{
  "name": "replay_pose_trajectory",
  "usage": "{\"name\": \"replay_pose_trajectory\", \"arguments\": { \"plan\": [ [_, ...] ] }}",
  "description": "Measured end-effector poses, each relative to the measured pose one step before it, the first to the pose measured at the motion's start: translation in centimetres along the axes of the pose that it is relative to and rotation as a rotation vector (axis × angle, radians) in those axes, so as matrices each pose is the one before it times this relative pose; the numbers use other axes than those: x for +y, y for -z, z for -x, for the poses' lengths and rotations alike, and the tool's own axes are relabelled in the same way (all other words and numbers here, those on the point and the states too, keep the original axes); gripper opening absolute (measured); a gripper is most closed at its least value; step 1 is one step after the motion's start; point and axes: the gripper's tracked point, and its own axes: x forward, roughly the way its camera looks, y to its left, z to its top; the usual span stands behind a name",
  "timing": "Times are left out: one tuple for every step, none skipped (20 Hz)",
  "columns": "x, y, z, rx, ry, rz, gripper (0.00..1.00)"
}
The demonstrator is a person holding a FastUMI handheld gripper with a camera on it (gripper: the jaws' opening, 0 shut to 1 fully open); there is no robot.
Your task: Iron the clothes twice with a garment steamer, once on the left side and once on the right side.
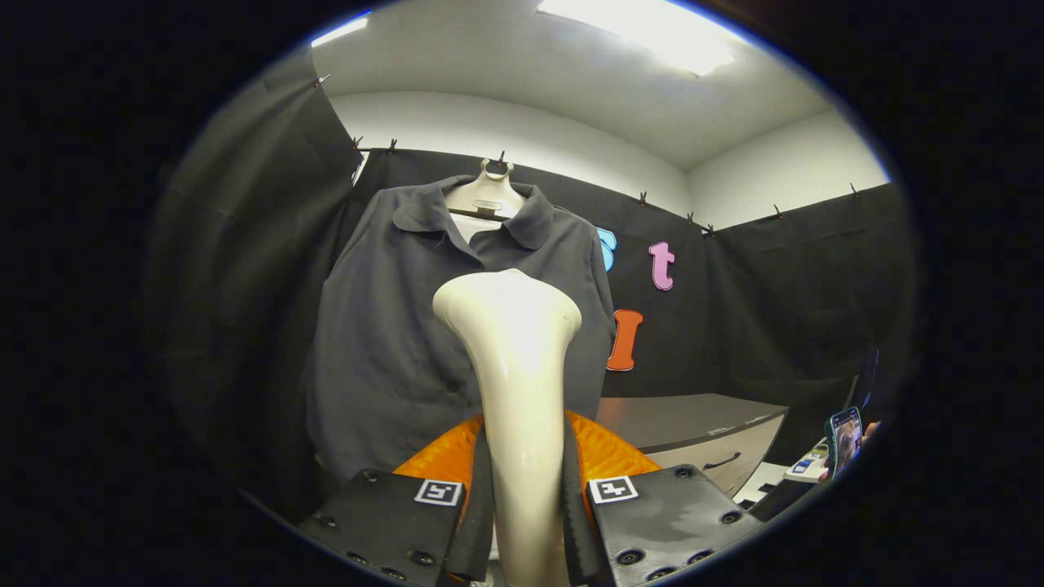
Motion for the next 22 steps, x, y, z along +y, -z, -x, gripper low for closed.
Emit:
{"name": "replay_pose_trajectory", "arguments": {
  "plan": [
    [0.033, 0.062, 0.004, 0.00034, -0.00008, -0.00031, 0.43],
    [-0.04, -0.068, -0.077, -0.00051, 0.00048, 0.00021, 0.43],
    [-0.06, -0.009, -0.045, 0.00061, 0.00051, 0.0005, 0.43],
    [0.035, 0.12, 0.143, 0.00118, 0.00066, -0.00007, 0.43],
    [0.01, 0.111, 0.008, 0.00126, 0.00116, -0.00121, 0.43],
    [-0.011, -0.043, -0.072, 0.00116, 0.0003, -0.00081, 0.43],
    [0.049, 0.075, -0.094, -0.00018, 0.00033, 0.00009, 0.43],
    [-0.015, -0.024, 0.058, -0.00021, -0.0006, 0.0004, 0.43],
    [-0.013, 0.039, -0.118, 0.00055, -0.00071, 0.00036, 0.43],
    [0.06, 0.028, 0.049, -0.0001, -0.0002, 0.00057, 0.43],
    [0.073, 0.07, 0.04, 0.00155, -0.00146, 0.00078, 0.43],
    [0.016, 0.063, -0.041, 0.00139, -0.00092, 0.00071, 0.43],
    [-0.024, -0.05, 0.051, -0.00067, -0.00017, 0.00078, 0.43],
    [-0.041, -0.016, 0.097, -0.00111, 0.0, -0.00019, 0.43],
    [0.022, 0.044, -0.019, -0.00059, 0.00024, -0.00057, 0.43],
    [-0.016, -0.042, 0.036, -0.0007, -0.00036, 0.00013, 0.43],
    [0.036, -0.068, -0.006, -0.00036, -0.00058, -0.00026, 0.43],
    [0.025, 0.026, 0.097, 0.0, -0.00049, 0.00009, 0.43],
    [0.113, 0.017, -0.005, -0.00036, -0.00092, 0.00039, 0.43],
    [-0.012, 0.027, 0.036, -0.00038, -0.00042, 0.00004, 0.43],
    [-0.001, -0.022, -0.046, 0.00003, -0.00022, 0.00052, 0.43],
    [0.031, -0.023, 0.005, -0.00043, 0.0003, 0.00019, 0.43]
  ]
}}
